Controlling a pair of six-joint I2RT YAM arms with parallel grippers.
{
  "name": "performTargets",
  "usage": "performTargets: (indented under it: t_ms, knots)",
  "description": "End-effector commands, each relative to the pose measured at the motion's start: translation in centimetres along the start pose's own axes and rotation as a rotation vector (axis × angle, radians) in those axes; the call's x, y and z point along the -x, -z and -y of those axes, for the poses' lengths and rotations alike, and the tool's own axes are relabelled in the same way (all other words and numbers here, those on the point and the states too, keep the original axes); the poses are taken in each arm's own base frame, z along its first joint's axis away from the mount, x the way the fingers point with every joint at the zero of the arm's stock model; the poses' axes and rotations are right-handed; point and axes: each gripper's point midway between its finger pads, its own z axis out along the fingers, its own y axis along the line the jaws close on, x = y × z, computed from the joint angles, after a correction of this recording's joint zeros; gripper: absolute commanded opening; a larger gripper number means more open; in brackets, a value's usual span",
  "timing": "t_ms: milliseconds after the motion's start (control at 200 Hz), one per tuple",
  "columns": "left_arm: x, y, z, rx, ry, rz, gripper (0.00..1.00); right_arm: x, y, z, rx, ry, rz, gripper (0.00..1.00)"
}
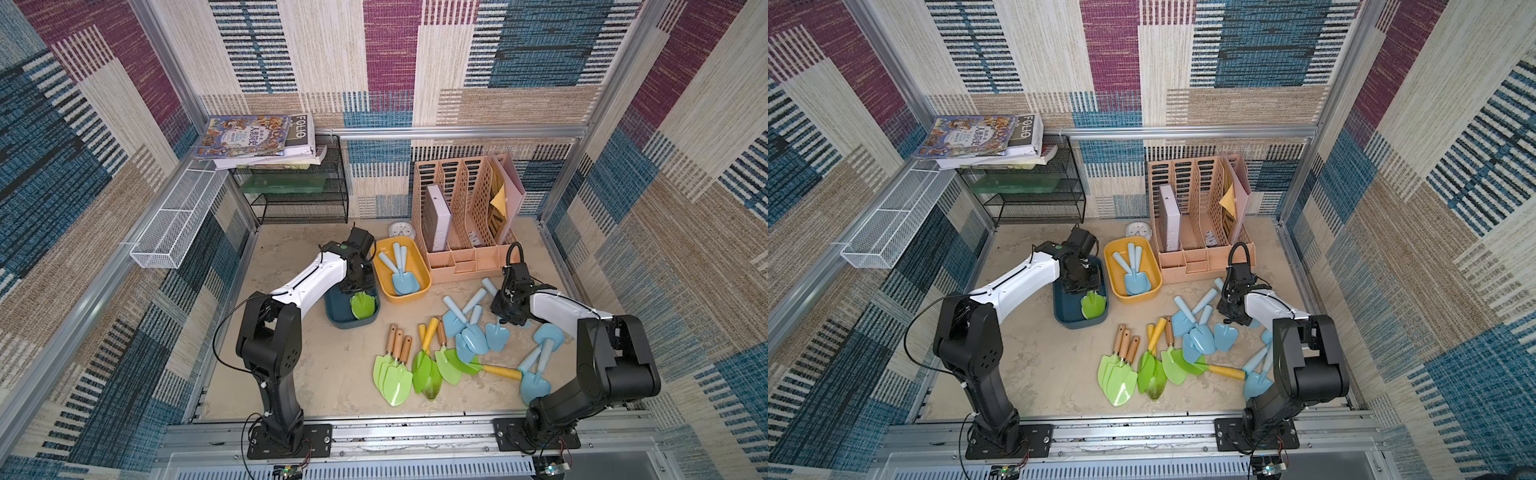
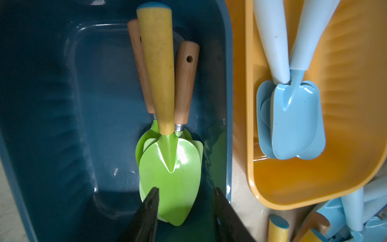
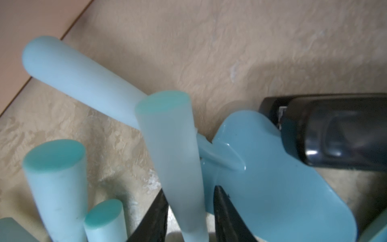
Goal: Sort the small shovels by color and place them into the storage box
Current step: Pick up the shovel from the center of the board.
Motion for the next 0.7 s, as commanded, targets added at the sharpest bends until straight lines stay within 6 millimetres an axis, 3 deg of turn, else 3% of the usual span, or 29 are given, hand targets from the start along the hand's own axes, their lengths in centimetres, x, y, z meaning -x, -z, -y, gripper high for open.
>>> performTargets:
  t_ms: [0, 265, 456, 576, 691]
  knots:
    - [-0.2, -0.2, -0.1, 0.008, -0.012, -0.012, 0.44, -0.2, -0.2, -0.1, 0.003, -0.006, 0.0, 0.35]
    - [-0.4, -0.4, -0.1, 0.007, -0.011, -0.022, 0.44, -0.4, 0.5, 0.3, -0.017, 0.009, 0.006, 0.15]
    - [-0.4, -0.7, 0.2, -0.005, -0.006, -0.03, 0.44, 0.3, 2.6, -0.1, -0.032, 0.029, 0.067, 0.1]
    - [-0.4, -0.8, 0.2, -0.006, -0.005, -0.035, 0.43, 1.3, 4.9, -2.0, -0.012, 0.081, 0.138, 0.11]
    - [-0.4, -0.8, 0.2, -0.005, -0.005, -0.034, 0.44, 2.4, 7.8, -5.7, 0.042, 0.196, 0.232, 0.12]
